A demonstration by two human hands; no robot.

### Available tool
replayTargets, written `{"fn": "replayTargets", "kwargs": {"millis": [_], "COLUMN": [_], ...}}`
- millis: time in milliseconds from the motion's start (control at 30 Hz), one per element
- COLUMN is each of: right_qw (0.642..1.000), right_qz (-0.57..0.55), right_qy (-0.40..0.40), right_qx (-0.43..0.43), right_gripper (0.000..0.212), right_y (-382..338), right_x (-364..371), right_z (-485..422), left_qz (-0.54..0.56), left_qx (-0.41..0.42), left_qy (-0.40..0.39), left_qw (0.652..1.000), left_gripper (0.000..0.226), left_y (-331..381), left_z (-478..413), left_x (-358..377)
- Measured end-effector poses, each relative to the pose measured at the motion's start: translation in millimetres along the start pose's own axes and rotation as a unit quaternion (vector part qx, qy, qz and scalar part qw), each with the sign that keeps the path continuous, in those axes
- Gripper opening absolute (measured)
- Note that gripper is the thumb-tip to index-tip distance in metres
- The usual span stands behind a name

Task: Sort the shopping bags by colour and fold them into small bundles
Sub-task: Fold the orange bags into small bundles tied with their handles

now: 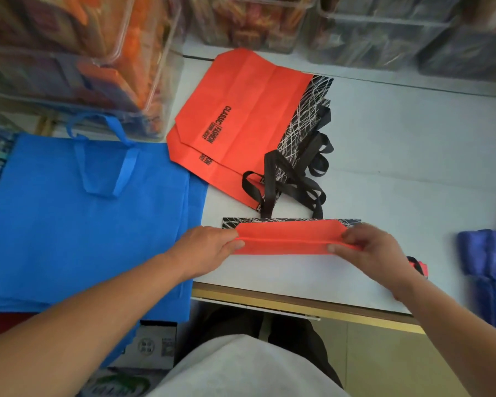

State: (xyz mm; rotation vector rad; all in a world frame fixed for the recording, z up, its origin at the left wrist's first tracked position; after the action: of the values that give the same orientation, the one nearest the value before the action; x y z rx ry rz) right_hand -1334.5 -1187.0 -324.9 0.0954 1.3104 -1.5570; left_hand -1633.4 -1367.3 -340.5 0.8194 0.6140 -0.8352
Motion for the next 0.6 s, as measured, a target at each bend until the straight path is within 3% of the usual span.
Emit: {"fn": "replayTargets", "kwargs": {"millis": [100, 200, 267, 333, 433, 600], "right_qw": [0.986, 0.985, 0.984, 0.980, 0.971, 0.966], "right_qz": [-0.070, -0.039, 0.000, 0.039, 0.071, 0.014], "right_qy": [0.137, 0.136, 0.127, 0.121, 0.118, 0.121], "right_qx": [0.062, 0.099, 0.128, 0.151, 0.193, 0.229], "right_gripper": [0.024, 0.021, 0.031, 0.046, 0.065, 0.069], "right_y": [3, 13, 19, 20, 24, 30], "right_x": [-9, -4, 4, 8, 14, 15], "right_z": [-6, -18, -25, -33, -39, -51], "left_qz": [0.092, 0.039, -0.027, -0.089, -0.127, -0.115], "left_qx": [-0.093, -0.129, -0.088, 0.006, 0.130, 0.068], "left_qy": [-0.001, 0.090, 0.191, 0.246, 0.225, 0.139], "left_qw": [0.991, 0.987, 0.977, 0.965, 0.957, 0.981], "left_gripper": [0.045, 0.034, 0.022, 0.023, 0.029, 0.052], "left_y": [-11, -8, 6, 19, 24, 15], "left_z": [-15, -29, -32, -31, -25, -8], "left_x": [4, 0, -3, 5, 32, 53]}}
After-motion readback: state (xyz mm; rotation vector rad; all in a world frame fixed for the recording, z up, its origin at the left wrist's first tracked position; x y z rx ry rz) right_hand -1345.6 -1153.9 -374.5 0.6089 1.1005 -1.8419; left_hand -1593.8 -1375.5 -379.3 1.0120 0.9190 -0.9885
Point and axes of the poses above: each hand's wrist, its own z-axis away from the middle knuckle, its own x-axis out of the palm, y = z × x, the point moved 4 cm from there along -z, towards the middle knuckle, and after that the axes turned 8 degrees about -x, right-handed, at the moved point
